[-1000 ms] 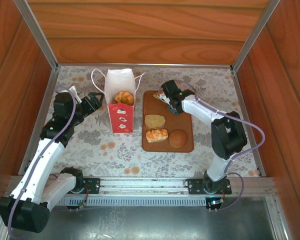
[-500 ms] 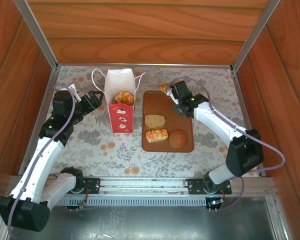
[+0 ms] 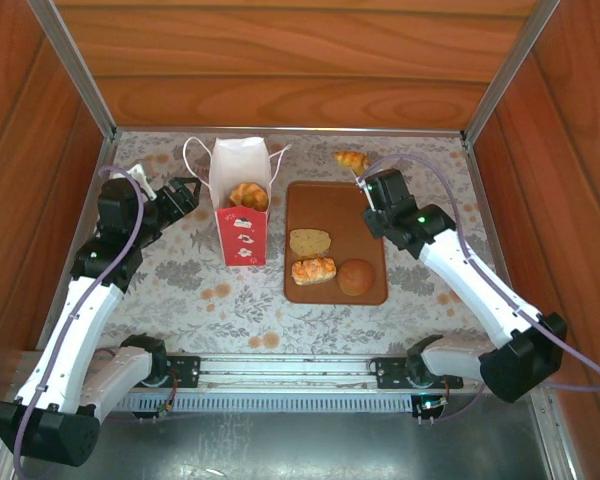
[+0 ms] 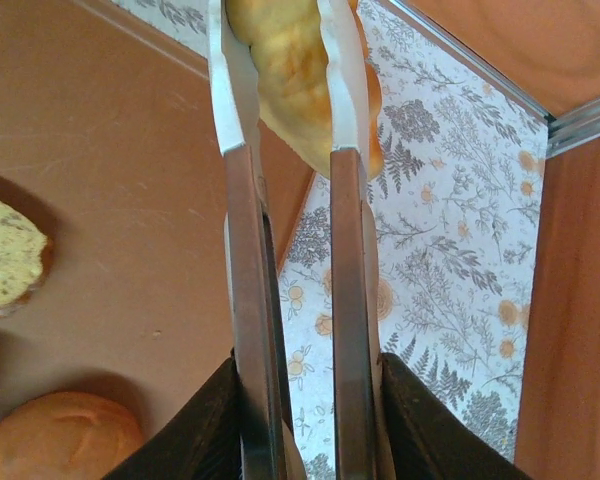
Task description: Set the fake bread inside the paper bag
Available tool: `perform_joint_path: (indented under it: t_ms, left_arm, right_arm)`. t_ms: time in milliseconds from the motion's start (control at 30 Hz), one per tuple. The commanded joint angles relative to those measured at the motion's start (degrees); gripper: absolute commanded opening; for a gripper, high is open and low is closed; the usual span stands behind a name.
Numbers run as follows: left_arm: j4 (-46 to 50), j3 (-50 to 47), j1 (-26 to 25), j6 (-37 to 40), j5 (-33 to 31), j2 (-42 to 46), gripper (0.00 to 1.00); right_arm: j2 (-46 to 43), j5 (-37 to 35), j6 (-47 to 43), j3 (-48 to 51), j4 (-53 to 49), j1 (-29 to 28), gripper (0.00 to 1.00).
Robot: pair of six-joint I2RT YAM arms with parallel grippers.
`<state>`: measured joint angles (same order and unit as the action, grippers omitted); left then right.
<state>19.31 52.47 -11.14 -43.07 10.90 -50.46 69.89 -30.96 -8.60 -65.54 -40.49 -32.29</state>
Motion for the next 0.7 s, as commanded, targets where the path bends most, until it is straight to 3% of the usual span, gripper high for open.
perform_joint_path:
  t_ms: [0,667]
  left_arm:
    - [1.65,1.89,0.33,1.59,-1.52,1.02,0.83]
    - [3.32,3.42,0.33,-0.69,0.5,-1.97,0.81]
  right_arm:
    - [-3.42,2.1,4.8,-1.83,-0.77,-0.79,0.07]
    - [-8.18,5.45,12.17,-11.06,-8.46,-3.82,0.06]
